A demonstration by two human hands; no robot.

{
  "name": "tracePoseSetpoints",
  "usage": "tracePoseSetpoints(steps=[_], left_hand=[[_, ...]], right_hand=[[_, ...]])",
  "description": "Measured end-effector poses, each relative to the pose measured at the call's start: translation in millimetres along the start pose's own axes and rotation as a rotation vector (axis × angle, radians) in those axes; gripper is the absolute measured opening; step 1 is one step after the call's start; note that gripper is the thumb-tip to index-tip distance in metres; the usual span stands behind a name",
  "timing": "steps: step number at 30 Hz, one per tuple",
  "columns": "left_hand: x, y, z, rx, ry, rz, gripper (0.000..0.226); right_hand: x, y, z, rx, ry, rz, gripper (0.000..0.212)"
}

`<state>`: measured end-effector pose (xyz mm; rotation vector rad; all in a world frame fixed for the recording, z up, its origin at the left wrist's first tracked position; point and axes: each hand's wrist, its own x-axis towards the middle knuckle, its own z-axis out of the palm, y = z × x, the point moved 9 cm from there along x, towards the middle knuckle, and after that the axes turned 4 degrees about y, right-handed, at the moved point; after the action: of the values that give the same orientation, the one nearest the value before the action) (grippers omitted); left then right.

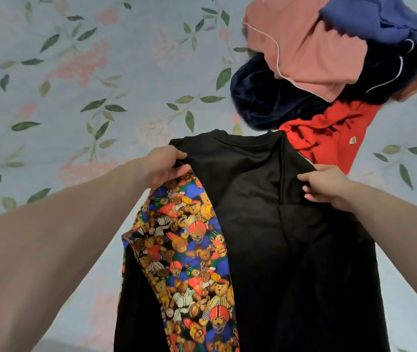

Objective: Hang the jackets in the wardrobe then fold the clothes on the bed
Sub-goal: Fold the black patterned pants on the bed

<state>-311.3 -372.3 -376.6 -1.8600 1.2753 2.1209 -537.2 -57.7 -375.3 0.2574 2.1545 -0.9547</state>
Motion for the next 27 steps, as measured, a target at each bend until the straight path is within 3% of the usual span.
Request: tracePoseSetpoints(steps=[3,7,13,15,19,23,27], left_hand=[[-6.6,20.9,-0.9,-0.062,0.006,0.075,0.039],[-29.9,57.7,1.6,-0.141,0.003,0.210,0.033],[-85.1,142.9,18.3,-0.072,0.033,0.510,0.019],[-100.6,170.8,23.7,-0.091,0.006,0.586,0.024],[-115.7,175.7,27.8,0.403,0.037,0.769,0.026],[-117.2,117.0,25.6,0.845,0.040,0.872,0.031],[-106.6,46.9,13.8,1.149,-0.034,0.866,0.034]], right_hand=[[-6.4,-22.3,-18.0,0.088,0.007,-0.060,0.022],[-18.3,-51.9,-52.3,0.189,0.087,-0.156,0.029],[-37.6,-115.2,-93.1,0.229,0.169,-0.372,0.042],[-43.9,-139.2,-102.1,0.241,0.191,-0.443,0.042],[-59.4,-153.8,-108.2,-0.117,0.238,-0.630,0.042],[-68.3,-115.7,-91.6,-0.401,0.154,-0.770,0.055],[-64.9,-67.3,-74.8,-0.653,0.090,-0.831,0.052]])
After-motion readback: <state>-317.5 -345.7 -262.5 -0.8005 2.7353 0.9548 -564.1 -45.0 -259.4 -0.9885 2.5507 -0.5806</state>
